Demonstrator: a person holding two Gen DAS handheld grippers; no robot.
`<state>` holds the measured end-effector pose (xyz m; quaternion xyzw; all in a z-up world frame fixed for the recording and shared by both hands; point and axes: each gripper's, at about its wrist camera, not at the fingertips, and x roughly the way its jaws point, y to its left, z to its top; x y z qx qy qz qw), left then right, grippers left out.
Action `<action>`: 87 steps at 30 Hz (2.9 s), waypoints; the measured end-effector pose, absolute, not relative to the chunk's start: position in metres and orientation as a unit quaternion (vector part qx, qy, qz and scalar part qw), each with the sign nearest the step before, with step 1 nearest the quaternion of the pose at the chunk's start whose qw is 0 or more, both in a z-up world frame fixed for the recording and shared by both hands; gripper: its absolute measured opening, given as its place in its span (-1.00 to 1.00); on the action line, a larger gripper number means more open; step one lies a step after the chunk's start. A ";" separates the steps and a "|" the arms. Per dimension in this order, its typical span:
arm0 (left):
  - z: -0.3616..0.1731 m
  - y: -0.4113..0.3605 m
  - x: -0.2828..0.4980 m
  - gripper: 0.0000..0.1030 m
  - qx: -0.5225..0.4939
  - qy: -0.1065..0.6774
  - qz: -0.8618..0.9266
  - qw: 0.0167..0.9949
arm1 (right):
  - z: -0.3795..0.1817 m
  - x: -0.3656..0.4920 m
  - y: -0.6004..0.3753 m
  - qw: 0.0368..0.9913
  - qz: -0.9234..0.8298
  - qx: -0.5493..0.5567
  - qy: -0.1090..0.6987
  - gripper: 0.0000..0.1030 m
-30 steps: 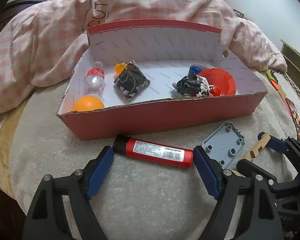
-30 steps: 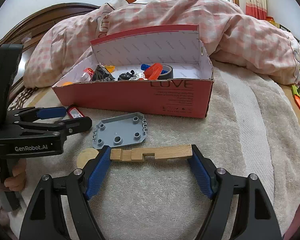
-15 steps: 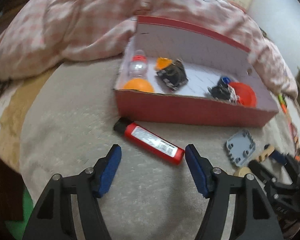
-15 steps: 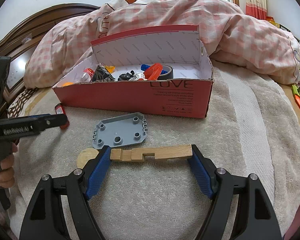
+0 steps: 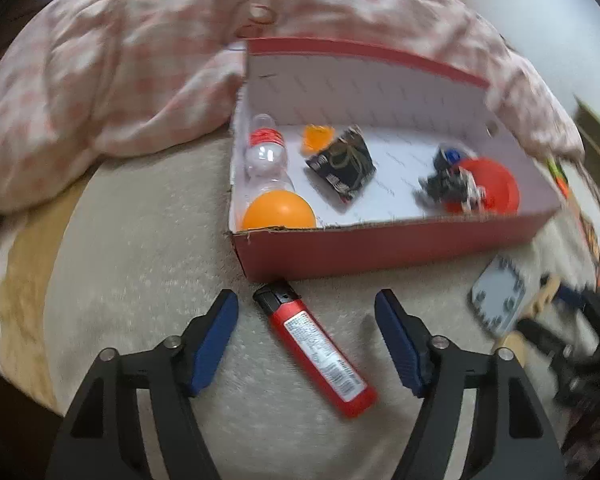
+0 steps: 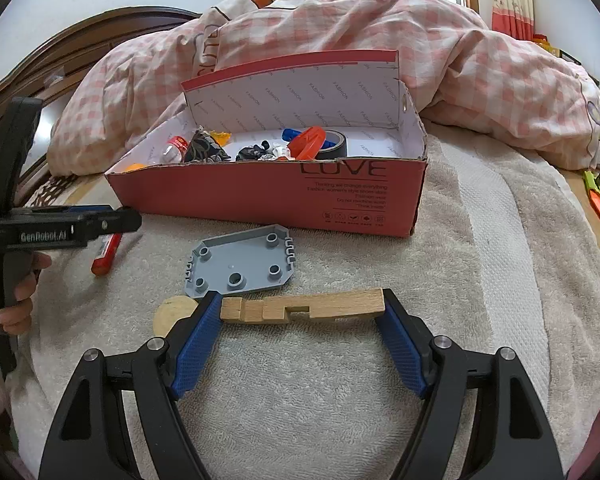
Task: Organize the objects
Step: 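Grasp the red lighter with the left tool while the right tool holds the wooden block, then carry the red lighter and wooden block over the red box with both tools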
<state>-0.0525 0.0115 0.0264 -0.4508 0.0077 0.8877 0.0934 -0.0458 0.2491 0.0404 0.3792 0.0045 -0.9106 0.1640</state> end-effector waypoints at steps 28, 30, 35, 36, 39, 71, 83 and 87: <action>0.024 0.014 -0.021 -0.63 -0.447 0.005 0.893 0.063 | 0.039 -0.047 0.247 0.163 -0.911 0.378 0.012 0.53; 0.024 0.014 -0.023 -0.63 -0.445 -0.001 0.893 0.062 | 0.040 -0.048 0.247 0.163 -0.911 0.378 0.010 0.52; 0.029 0.009 -0.015 -0.64 -0.438 -0.013 0.896 0.072 | 0.043 -0.046 0.248 0.162 -0.911 0.380 0.005 0.52; 0.029 0.011 -0.016 -0.64 -0.436 -0.017 0.897 0.076 | 0.044 -0.046 0.248 0.161 -0.910 0.381 0.004 0.52; 0.036 0.014 -0.012 -0.64 -0.425 -0.021 0.901 0.084 | 0.049 -0.043 0.247 0.164 -0.910 0.380 0.002 0.52; 0.101 0.053 -0.074 -0.64 -0.334 -0.034 0.932 0.134 | 0.101 -0.064 0.215 0.198 -0.921 0.336 0.025 0.52; 0.069 0.074 -0.161 -0.64 -0.405 -0.042 0.907 0.108 | 0.109 -0.097 0.218 0.190 -0.922 0.337 0.021 0.52; 0.057 0.081 -0.178 -0.64 -0.428 -0.027 0.899 0.088 | 0.109 -0.105 0.217 0.192 -0.920 0.340 0.019 0.52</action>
